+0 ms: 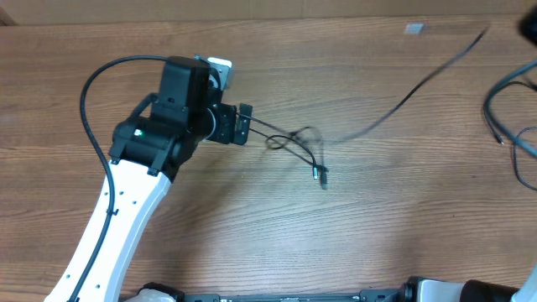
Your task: Untangle cables
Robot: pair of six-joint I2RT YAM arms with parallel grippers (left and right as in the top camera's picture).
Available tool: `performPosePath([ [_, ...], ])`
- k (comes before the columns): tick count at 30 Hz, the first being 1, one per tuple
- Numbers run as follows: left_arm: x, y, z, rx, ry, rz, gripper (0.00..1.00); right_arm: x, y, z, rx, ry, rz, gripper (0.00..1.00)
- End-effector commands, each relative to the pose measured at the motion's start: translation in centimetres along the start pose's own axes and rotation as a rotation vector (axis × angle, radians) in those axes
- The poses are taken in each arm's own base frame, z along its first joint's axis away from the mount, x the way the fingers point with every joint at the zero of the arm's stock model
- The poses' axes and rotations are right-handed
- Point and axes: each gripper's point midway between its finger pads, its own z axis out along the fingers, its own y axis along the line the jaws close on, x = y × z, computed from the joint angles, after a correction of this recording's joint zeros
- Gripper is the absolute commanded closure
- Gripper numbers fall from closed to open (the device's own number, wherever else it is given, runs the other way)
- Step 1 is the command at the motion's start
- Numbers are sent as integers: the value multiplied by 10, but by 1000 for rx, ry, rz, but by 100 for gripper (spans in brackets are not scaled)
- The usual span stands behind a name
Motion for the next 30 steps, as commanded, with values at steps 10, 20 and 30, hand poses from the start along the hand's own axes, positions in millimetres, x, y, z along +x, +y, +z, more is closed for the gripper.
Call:
performPosePath([
  [10,-13,-8,-15,104,-48,-5,0,-3,5,3,-195,78,-5,70],
  [20,-18,-9,-21,106,-54,-70,0,80,35,7,-485,448,-155,6],
  [30,-51,-16,-58,126,-143,-97,0,167,66,-11,-653,772,-247,12],
])
